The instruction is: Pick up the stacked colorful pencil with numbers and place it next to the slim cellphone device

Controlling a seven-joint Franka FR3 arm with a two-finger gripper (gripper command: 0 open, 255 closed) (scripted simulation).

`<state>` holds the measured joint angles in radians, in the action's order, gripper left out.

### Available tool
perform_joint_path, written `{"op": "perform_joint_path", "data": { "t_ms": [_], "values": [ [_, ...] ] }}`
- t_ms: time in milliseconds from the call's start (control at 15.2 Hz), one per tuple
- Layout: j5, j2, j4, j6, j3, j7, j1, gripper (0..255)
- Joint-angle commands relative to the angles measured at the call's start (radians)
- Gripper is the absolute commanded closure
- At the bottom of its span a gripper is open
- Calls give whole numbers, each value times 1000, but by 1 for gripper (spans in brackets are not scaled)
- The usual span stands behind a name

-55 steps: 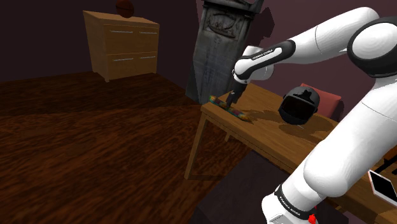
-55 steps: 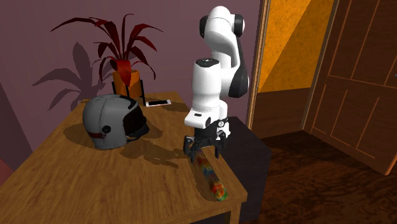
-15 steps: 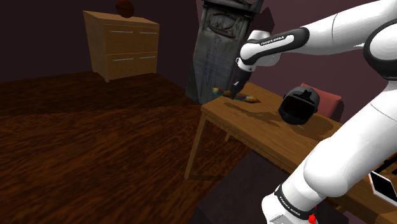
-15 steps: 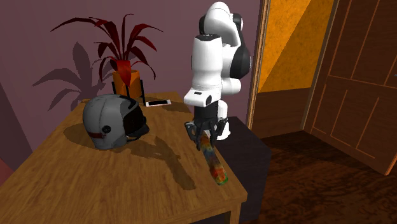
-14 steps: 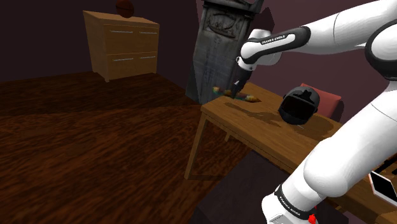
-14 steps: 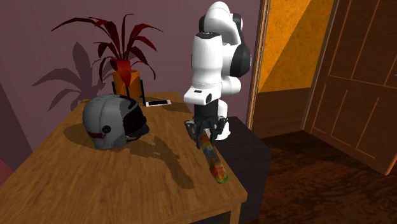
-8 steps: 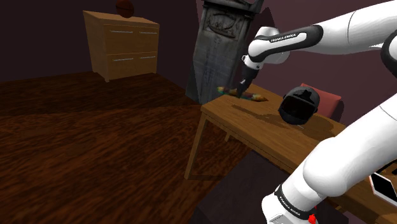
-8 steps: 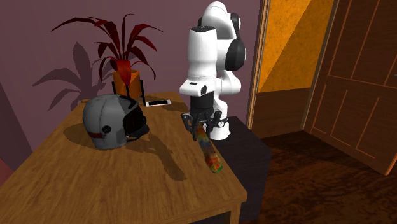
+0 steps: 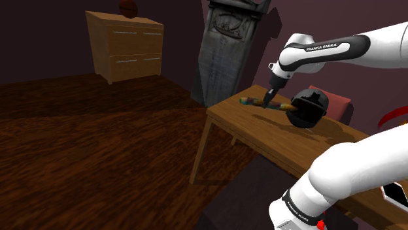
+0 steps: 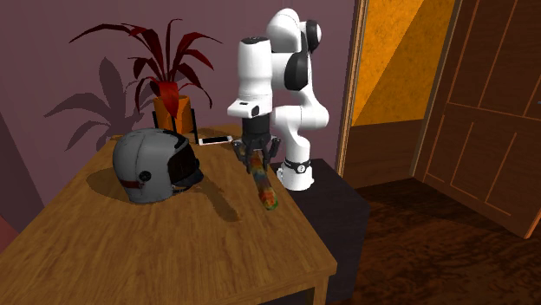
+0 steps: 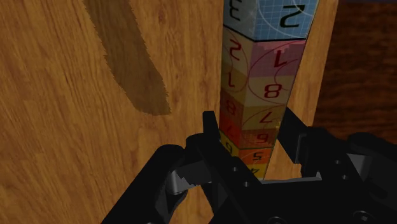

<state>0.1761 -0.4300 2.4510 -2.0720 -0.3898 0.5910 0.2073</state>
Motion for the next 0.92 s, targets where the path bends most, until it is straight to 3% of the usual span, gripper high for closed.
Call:
{"op": "perform_joint_path", "data": {
  "t_ms": [0,858],
  "values": [
    [29,-54,39,11,-21,30,30,255],
    [227,-358,188,138,-176,268,263,255]
  ]
}}
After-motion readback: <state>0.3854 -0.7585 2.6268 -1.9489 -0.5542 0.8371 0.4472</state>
